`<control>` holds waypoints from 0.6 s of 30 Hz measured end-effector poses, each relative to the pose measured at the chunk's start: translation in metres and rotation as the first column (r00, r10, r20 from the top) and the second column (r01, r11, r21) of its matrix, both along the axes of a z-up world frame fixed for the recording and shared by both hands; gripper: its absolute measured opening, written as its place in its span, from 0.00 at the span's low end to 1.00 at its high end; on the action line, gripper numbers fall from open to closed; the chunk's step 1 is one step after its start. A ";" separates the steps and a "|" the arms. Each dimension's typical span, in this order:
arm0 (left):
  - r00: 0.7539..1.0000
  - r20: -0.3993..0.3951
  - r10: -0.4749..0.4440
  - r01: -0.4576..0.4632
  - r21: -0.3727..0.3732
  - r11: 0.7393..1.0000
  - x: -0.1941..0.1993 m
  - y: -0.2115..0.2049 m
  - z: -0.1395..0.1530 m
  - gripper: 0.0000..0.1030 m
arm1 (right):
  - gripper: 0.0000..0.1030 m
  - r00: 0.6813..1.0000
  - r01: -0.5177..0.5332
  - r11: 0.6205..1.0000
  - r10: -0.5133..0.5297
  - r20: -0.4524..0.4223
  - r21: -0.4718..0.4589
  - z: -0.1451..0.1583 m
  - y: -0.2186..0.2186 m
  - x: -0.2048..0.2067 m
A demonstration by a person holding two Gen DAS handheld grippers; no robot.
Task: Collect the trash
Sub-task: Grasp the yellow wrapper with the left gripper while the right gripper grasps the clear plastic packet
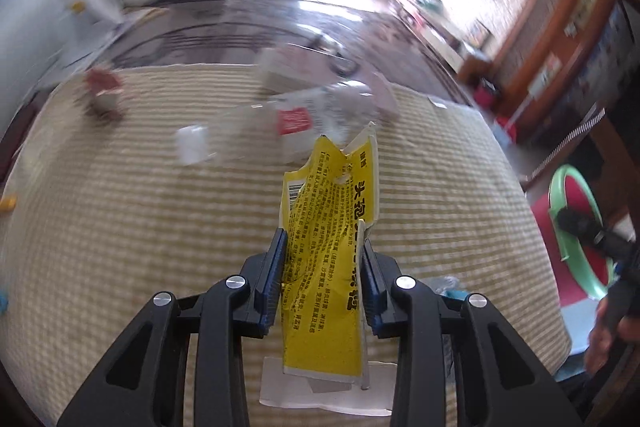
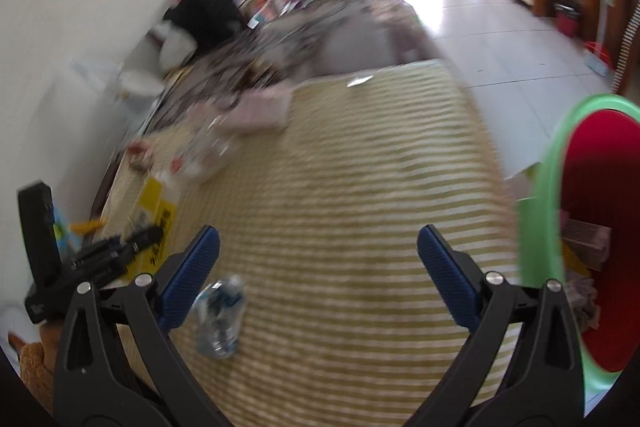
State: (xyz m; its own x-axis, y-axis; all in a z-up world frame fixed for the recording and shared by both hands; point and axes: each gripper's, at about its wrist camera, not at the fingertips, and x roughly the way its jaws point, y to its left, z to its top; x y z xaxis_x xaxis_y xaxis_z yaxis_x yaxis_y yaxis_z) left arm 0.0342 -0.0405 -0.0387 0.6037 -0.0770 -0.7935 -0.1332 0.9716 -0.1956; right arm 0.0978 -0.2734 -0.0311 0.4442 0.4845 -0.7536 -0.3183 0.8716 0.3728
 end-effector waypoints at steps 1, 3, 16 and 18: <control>1.000 0.006 0.018 -0.018 -0.003 1.000 -0.005 0.003 0.000 0.31 | 0.93 0.999 -0.031 0.999 0.031 -0.005 -0.008 -0.002 0.010 -0.003; 0.998 0.016 0.055 -0.054 -0.015 0.998 -0.012 0.010 -0.002 0.31 | 0.88 0.994 -0.109 0.993 0.109 -0.014 -0.035 -0.007 0.033 -0.011; 0.996 0.003 0.084 -0.083 -0.048 0.995 -0.027 0.018 -0.018 0.31 | 0.18 0.946 -0.314 0.946 0.304 -0.115 -0.084 -0.040 0.090 -0.033; 0.997 0.002 0.080 -0.080 -0.047 0.996 -0.026 0.017 -0.019 0.31 | 0.16 0.954 -0.296 0.950 0.288 -0.088 -0.098 -0.035 0.088 -0.032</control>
State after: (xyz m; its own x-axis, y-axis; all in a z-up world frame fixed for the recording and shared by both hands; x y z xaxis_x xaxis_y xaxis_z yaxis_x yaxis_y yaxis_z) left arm 0.0085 -0.0235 -0.0576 0.6124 -0.0655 -0.7878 -0.2094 0.9476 -0.2415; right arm 0.0659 -0.1855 -0.0663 0.2389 0.4978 -0.8338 -0.5407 0.7814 0.3116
